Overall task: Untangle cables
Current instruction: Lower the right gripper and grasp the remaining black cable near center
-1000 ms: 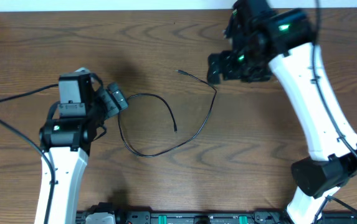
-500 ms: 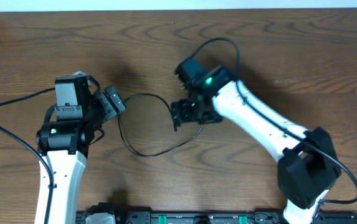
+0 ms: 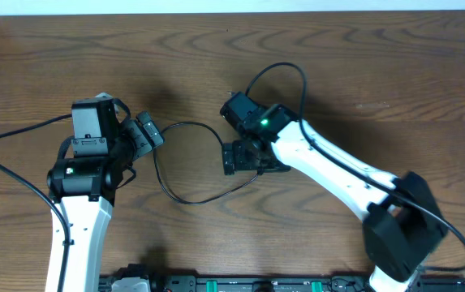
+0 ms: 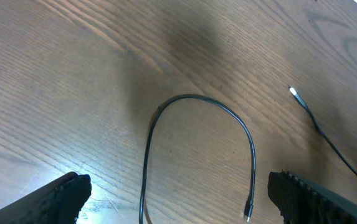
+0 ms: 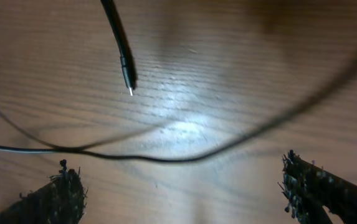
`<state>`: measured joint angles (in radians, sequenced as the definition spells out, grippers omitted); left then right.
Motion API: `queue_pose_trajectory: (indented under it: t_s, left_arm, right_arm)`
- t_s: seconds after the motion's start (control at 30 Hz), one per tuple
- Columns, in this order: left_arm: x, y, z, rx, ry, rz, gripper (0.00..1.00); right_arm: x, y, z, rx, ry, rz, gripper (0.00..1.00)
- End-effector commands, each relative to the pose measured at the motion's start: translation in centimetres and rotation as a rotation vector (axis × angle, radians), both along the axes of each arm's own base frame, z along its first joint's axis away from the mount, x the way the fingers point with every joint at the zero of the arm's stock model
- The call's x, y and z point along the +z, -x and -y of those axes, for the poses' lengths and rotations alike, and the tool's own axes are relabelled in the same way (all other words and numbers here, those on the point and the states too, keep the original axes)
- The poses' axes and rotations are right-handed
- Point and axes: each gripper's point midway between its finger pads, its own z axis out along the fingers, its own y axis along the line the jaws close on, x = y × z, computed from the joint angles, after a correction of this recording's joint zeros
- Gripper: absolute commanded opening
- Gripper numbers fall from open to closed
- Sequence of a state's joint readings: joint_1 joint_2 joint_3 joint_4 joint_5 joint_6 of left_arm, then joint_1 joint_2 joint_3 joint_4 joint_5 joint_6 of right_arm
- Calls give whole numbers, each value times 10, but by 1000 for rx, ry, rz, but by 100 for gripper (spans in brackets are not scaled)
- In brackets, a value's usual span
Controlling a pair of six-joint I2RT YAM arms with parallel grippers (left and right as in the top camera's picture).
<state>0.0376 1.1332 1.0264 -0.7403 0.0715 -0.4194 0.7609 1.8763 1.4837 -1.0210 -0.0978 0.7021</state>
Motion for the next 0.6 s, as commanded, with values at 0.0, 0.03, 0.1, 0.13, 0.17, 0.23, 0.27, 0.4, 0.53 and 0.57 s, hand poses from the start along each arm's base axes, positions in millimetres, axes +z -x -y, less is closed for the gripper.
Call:
queue_pose_trajectory:
  t_s: [0.0, 0.03, 0.1, 0.13, 0.17, 0.23, 0.27, 0.4, 0.53, 0.57]
  left_arm:
    - [3, 0, -4, 16, -8, 6, 98]
    - [3, 0, -3, 15, -8, 6, 98]
    - [3, 0, -3, 15, -8, 6, 98]
    - [3, 0, -3, 15, -8, 6, 98]
    - [3, 0, -4, 16, -8, 6, 98]
    - [3, 0, -3, 15, -8, 6, 98]
    - [3, 0, -3, 15, -8, 6, 98]
    - [3, 0, -3, 15, -8, 6, 98]
    - [3, 0, -3, 15, -8, 6, 98]
    - [3, 0, -3, 15, -8, 6, 98]
  right_arm:
    - [52, -14, 15, -134, -13, 150, 99]
    - [55, -15, 19, -164, -3, 162, 99]
    - [55, -19, 28, -212, 33, 185, 99]
    - [50, -22, 31, -223, 51, 196, 99]
    - [45, -24, 33, -227, 68, 203, 99]
    - [33, -25, 33, -229, 81, 194, 99]
    - [26, -26, 31, -228, 85, 186, 99]
    - [0, -40, 18, -230, 80, 190, 85]
    - [-8, -45, 23, -280, 115, 204, 79]
    - [-11, -46, 24, -281, 127, 203, 75]
